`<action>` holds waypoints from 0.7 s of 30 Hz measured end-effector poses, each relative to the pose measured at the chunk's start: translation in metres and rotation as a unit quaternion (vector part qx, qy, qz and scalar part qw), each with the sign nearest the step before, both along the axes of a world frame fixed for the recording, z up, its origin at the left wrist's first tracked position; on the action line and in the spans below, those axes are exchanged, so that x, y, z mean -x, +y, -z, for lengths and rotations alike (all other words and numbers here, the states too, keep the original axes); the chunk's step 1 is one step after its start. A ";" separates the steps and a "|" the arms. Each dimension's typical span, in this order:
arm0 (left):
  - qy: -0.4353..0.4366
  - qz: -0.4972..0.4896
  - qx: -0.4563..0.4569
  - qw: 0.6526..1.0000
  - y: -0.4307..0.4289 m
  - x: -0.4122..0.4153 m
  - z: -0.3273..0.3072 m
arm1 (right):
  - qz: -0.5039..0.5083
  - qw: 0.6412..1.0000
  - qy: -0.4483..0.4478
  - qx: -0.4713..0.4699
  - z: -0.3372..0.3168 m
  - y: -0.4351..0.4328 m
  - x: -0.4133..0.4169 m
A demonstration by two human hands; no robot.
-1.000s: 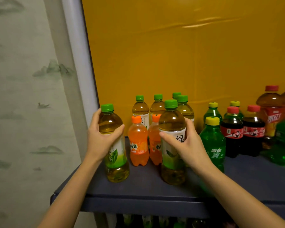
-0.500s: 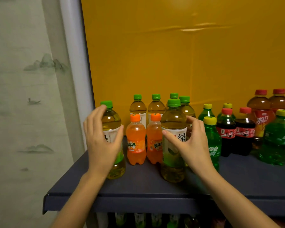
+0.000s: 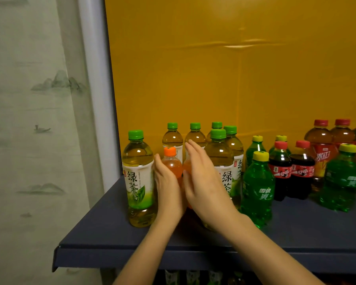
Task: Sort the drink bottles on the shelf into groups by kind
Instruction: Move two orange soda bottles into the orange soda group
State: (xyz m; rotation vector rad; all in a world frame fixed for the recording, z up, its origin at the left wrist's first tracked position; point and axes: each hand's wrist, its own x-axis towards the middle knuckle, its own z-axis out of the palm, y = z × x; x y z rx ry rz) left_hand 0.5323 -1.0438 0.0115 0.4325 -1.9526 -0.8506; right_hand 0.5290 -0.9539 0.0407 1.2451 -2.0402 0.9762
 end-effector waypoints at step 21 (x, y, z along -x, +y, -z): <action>0.080 0.032 -0.055 0.995 0.013 -0.032 0.022 | -0.059 0.964 -0.248 0.080 -0.033 -0.029 0.006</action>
